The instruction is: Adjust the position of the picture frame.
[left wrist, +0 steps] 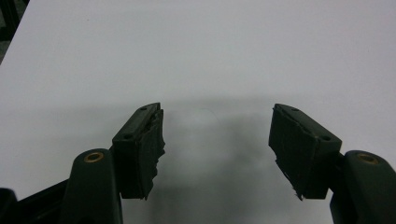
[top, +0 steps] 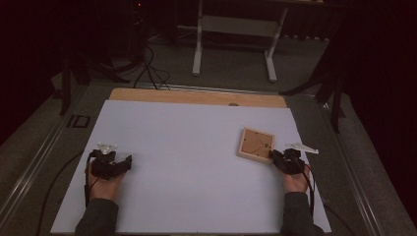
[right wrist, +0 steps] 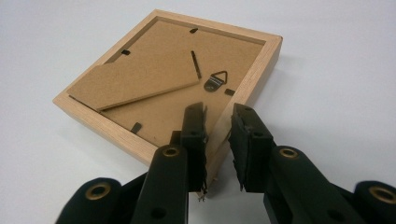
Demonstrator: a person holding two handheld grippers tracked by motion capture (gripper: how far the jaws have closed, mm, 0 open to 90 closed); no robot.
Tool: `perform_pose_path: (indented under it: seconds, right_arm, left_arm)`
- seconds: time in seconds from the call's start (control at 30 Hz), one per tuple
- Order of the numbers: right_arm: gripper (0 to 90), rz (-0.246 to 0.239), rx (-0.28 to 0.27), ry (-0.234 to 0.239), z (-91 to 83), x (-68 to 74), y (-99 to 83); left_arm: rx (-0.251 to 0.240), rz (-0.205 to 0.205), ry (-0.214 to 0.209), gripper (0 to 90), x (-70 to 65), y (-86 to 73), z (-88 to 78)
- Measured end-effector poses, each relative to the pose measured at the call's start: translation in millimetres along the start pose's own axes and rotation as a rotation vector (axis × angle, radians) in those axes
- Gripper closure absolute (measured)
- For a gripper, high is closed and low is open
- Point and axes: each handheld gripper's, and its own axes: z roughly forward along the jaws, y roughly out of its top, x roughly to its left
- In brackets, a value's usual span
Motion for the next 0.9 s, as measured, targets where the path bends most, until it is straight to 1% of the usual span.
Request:
perform_pose_path:
  seconds: [0.9]
  right_arm:
    - [75.3, -0.086, 0.022, 0.063, 9.9, 33.3, 3.0]
  left_arm:
    - [0.000, 0.003, -0.003, 35.5, -0.6, 0.0, 0.3]
